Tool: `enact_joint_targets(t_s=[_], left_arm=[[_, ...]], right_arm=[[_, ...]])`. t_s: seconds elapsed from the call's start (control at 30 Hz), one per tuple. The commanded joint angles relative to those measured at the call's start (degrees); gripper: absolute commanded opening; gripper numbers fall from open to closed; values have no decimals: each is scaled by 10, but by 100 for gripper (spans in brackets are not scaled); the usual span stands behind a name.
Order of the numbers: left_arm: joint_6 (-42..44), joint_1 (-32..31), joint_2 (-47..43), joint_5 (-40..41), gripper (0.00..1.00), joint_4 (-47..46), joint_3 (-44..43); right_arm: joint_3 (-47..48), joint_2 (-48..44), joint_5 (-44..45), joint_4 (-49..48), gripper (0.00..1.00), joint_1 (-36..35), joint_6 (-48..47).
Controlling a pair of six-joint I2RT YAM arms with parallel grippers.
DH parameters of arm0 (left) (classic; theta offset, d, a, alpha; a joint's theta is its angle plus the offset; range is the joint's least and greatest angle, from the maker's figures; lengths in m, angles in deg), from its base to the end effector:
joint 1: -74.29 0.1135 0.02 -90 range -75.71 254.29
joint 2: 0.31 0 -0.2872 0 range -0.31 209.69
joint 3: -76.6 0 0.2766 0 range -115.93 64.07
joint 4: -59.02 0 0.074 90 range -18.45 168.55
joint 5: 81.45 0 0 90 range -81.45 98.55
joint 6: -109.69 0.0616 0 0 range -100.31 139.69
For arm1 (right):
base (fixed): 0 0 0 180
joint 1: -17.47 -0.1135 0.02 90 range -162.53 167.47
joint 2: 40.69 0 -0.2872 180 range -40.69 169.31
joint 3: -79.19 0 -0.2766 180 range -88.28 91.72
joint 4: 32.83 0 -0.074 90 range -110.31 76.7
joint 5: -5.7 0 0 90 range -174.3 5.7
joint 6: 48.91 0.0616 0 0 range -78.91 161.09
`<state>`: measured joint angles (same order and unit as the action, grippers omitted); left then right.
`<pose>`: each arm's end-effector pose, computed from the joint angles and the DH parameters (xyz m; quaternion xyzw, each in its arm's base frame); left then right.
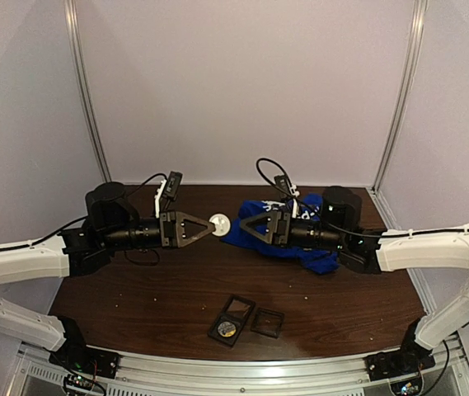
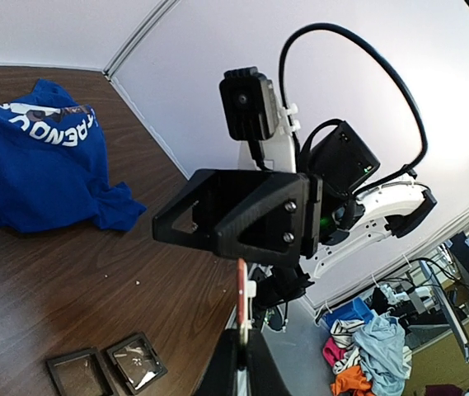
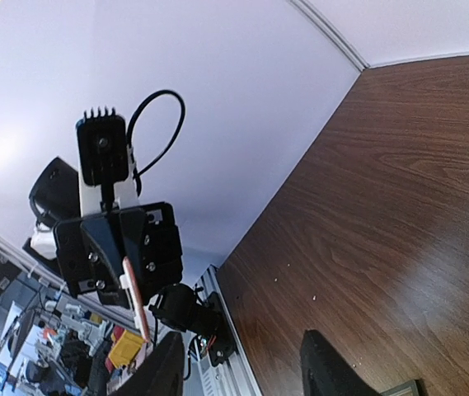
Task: Remove the brooch from the garment
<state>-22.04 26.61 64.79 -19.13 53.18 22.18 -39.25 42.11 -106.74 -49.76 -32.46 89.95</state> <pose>0.1801 -0.2403 0.3119 0.1987 0.7056 -0.5873 0.3430 0.2217 0.3001 0.2884 -0.1390 0.7179 0.5993 0.3258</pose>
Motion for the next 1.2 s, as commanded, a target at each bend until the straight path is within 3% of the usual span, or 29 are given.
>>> enact_joint_targets(t_s=[0.0,0.23,0.53,0.93,1.0,1.17], left_arm=[[10,0,1,-5,0,-10,-15],[10,0,4,-19,0,-16,-17],[4,0,33,-101,0,-60,-23],[11,0,40,-91,0,-38,-29],[16,0,41,-79,0,-19,-33],[31,0,30,-2,26,46,-34]], right_arm=[[6,-21,-53,0,53,-6,-50],[-5,-18,-118,-50,51,-6,-43],[32,20,-141,-56,41,-6,-35],[39,39,-163,-77,2,-6,-24],[38,36,-162,-75,0,-6,-27],[42,12,-125,3,0,-6,-73]])
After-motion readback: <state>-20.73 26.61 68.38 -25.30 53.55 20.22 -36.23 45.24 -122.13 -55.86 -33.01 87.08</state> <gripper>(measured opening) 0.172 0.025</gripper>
